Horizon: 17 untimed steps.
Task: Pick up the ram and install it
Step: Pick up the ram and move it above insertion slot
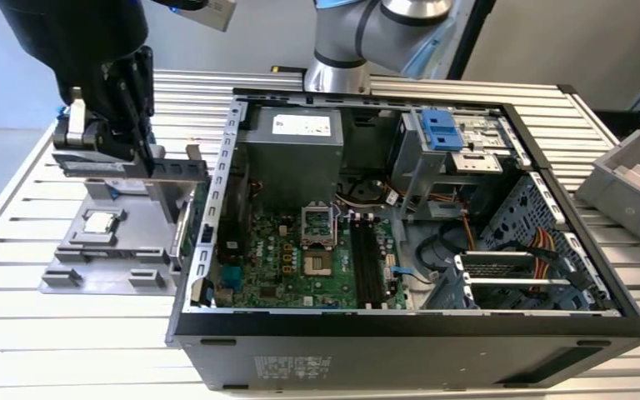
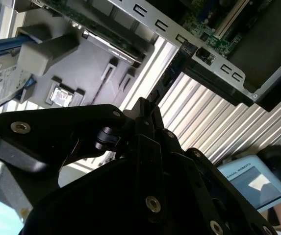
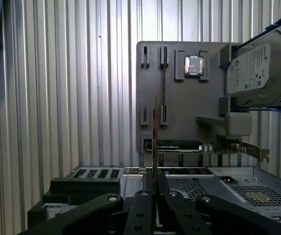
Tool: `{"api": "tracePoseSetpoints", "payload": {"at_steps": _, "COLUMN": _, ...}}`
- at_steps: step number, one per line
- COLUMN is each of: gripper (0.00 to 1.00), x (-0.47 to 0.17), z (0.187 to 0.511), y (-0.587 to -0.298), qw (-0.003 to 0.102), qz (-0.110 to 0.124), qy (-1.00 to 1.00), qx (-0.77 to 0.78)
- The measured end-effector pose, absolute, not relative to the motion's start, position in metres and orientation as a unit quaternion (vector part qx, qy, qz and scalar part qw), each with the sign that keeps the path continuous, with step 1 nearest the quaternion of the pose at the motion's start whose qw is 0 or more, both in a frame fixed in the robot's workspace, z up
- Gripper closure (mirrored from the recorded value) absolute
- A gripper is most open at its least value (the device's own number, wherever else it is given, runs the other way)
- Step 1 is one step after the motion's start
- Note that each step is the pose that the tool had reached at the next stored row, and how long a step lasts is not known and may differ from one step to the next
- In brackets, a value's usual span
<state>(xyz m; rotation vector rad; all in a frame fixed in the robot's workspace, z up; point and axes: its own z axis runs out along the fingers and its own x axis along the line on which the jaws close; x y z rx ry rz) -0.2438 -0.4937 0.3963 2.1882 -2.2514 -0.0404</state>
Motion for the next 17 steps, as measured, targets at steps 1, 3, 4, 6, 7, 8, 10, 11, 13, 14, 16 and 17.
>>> {"api": "tracePoseSetpoints", "payload": {"at_steps": 1, "gripper": 1.0, "x": -0.242, "z": 0.396, "y": -0.494, "qw": 0.001, "qz": -0.013, "qy": -0.717, "qx": 0.697}}
{"api": "tracePoseSetpoints", "payload": {"at_steps": 3, "gripper": 1.0, "x": -0.239, "z": 0.396, "y": -0.494, "qw": 0.001, "qz": -0.013, "qy": -0.717, "qx": 0.697}}
{"api": "tracePoseSetpoints", "payload": {"at_steps": 4, "gripper": 1.0, "x": -0.238, "z": 0.396, "y": -0.494, "qw": 0.001, "qz": -0.013, "qy": -0.717, "qx": 0.697}}
{"api": "tracePoseSetpoints", "payload": {"at_steps": 6, "gripper": 1.0, "x": -0.235, "z": 0.396, "y": -0.494, "qw": 0.001, "qz": -0.013, "qy": -0.717, "qx": 0.697}}
{"api": "tracePoseSetpoints", "payload": {"at_steps": 7, "gripper": 1.0, "x": -0.234, "z": 0.396, "y": -0.494, "qw": 0.001, "qz": -0.013, "qy": -0.717, "qx": 0.697}}
{"api": "tracePoseSetpoints", "payload": {"at_steps": 8, "gripper": 1.0, "x": -0.232, "z": 0.396, "y": -0.494, "qw": 0.001, "qz": -0.013, "qy": -0.717, "qx": 0.697}}
{"api": "tracePoseSetpoints", "payload": {"at_steps": 10, "gripper": 1.0, "x": -0.231, "z": 0.396, "y": -0.494, "qw": 0.001, "qz": -0.013, "qy": -0.717, "qx": 0.697}}
{"api": "tracePoseSetpoints", "payload": {"at_steps": 11, "gripper": 1.0, "x": -0.23, "z": 0.396, "y": -0.494, "qw": 0.001, "qz": -0.013, "qy": -0.717, "qx": 0.697}}
{"api": "tracePoseSetpoints", "payload": {"at_steps": 13, "gripper": 1.0, "x": -0.228, "z": 0.396, "y": -0.494, "qw": 0.001, "qz": -0.013, "qy": -0.717, "qx": 0.697}}
{"api": "tracePoseSetpoints", "payload": {"at_steps": 14, "gripper": 1.0, "x": -0.227, "z": 0.396, "y": -0.494, "qw": 0.001, "qz": -0.013, "qy": -0.717, "qx": 0.697}}
{"api": "tracePoseSetpoints", "payload": {"at_steps": 16, "gripper": 1.0, "x": -0.226, "z": 0.396, "y": -0.494, "qw": 0.001, "qz": -0.013, "qy": -0.717, "qx": 0.697}}
{"api": "tracePoseSetpoints", "payload": {"at_steps": 17, "gripper": 1.0, "x": -0.225, "z": 0.396, "y": -0.494, "qw": 0.001, "qz": -0.013, "qy": -0.717, "qx": 0.697}}
